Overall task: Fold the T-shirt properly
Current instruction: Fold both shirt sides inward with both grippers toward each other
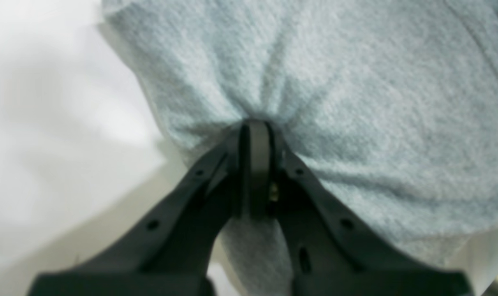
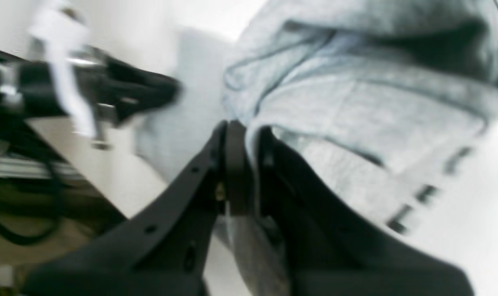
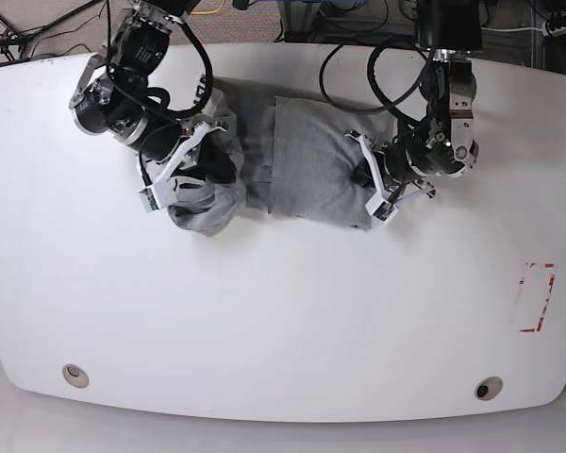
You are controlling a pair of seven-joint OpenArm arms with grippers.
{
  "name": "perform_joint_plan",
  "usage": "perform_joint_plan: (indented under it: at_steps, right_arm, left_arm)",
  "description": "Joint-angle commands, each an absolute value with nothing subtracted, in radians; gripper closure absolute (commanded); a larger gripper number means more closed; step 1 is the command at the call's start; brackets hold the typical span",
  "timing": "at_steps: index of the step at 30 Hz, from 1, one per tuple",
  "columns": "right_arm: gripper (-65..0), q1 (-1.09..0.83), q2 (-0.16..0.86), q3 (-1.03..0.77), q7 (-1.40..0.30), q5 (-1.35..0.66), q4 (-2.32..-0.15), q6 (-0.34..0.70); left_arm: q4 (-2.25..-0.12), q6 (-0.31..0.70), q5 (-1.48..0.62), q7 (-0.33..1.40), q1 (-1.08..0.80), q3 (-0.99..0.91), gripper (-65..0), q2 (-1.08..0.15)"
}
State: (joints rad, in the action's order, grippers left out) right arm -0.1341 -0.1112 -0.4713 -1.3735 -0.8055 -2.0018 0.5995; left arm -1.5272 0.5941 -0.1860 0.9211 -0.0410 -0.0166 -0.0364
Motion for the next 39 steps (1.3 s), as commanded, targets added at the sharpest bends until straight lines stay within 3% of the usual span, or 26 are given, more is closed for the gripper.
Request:
perform_joint_plan:
  at_steps: [1, 13, 31, 35, 39]
  right_arm:
    - [0.0, -0.119, -0.136, -0.463, -1.356, -0.848, -2.018, 0.598]
    - [0.0, -0.13, -0.157, -0.326, -1.336, -0.849, -2.02, 0.598]
    - [-0.3, -0.12, -0.157, -0.269, -1.228, -0.875, -1.98, 0.59]
    - [-4.9, -0.119, -0.157, -0.265, -1.196, -0.874, -1.929, 0.588]
    - [-15.2, -0.119, -0.133, -0.265, -1.158, -0.874, -1.891, 0.588]
  left_arm:
    - [-1.437, 0.59, -0.079, 1.056, -0.056, -0.007, -1.1, -0.016]
    - [-1.374, 0.59, -0.077, 1.027, -0.041, -0.007, -1.1, 0.053]
    - [-1.317, 0.59, -0.077, 1.001, -0.045, -0.007, -1.3, 0.096]
    - [-1.313, 0.59, -0.079, 1.001, -0.044, -0.007, -1.3, 0.096]
    - [-1.319, 0.59, -0.081, 1.003, -0.042, -0.008, -1.3, 0.094]
